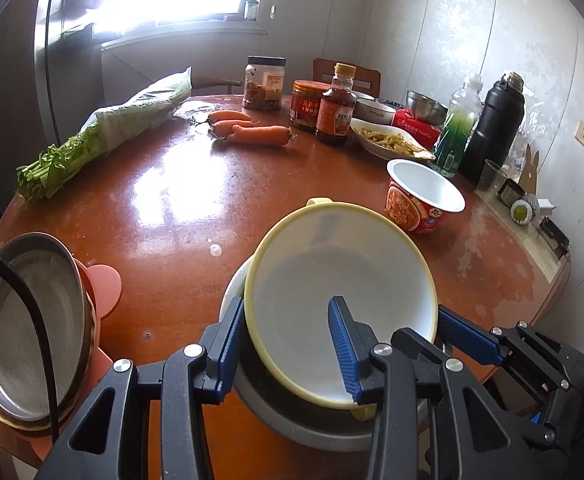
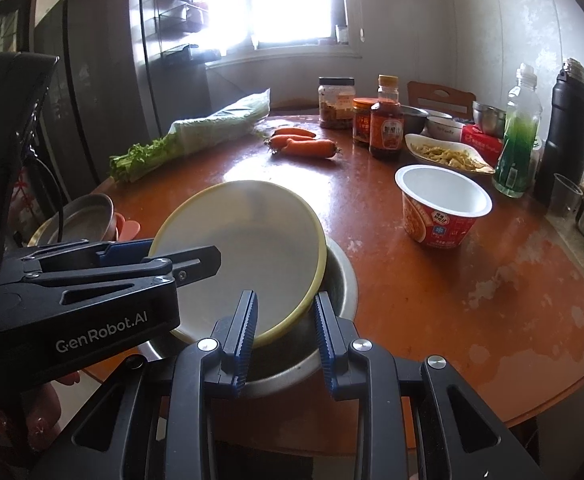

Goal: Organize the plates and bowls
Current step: 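Lift the yellow-rimmed bowl and lower it into the steel bowl, then open both grippers and withdraw from the nested bowls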

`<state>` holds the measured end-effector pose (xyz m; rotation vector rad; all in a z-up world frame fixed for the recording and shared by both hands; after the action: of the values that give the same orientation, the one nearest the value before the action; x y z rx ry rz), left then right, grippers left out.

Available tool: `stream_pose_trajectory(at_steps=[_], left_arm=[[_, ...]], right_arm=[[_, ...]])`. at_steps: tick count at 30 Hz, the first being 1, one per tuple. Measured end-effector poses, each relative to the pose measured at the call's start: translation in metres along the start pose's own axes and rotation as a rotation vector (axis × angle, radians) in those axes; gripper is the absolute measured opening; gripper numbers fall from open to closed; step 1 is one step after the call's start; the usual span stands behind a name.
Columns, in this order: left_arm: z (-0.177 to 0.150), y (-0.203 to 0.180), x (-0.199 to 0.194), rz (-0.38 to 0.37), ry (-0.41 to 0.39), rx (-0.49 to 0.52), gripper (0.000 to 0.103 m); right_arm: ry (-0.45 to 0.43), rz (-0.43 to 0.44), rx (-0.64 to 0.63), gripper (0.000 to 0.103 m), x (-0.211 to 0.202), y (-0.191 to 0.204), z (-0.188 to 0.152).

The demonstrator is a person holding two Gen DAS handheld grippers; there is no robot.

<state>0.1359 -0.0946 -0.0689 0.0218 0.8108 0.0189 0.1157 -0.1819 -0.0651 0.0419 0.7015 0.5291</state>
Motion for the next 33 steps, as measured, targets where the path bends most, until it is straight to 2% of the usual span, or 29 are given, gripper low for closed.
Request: stream_pose_trajectory(at_steps=[9, 20, 27, 33], left_arm=[[-0.0025, -0.0048, 0.0025, 0.02, 0.0, 0.031, 0.042], [-0.0031, -0.0036, 0.0034, -0.001, 0.017, 0.024, 0.042], [-0.0037, -0.0021, 0.0019, -0.014, 0.023, 0.017, 0.042], [-0.003, -0.0022, -0.0015, -0.027, 0.014, 0.02, 0.047]], right_arm=[[-0.008, -0.008, -0.001, 0.03, -0.0006, -0.0002, -0.001], [-0.012, 0.015, 0.016, 0.03, -0.0033, 0.0001, -0.002], [-0.011, 0.031, 0.032, 0.034, -0.0038, 0.0017, -0.0017], [-0.014, 0.032, 0.038, 0.038, -0.0069, 0.0024, -0.001]])
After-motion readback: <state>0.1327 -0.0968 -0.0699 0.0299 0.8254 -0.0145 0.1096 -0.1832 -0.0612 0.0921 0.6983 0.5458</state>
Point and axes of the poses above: each gripper's, at about its wrist camera, not at the fingertips, and x roughly the way its jaws point, y to its left, z to its top, the point moved 9 cm from there along x, roughly the way its jaws point, and after that the axes turned 12 degrees about z, right-handed, at the moved point
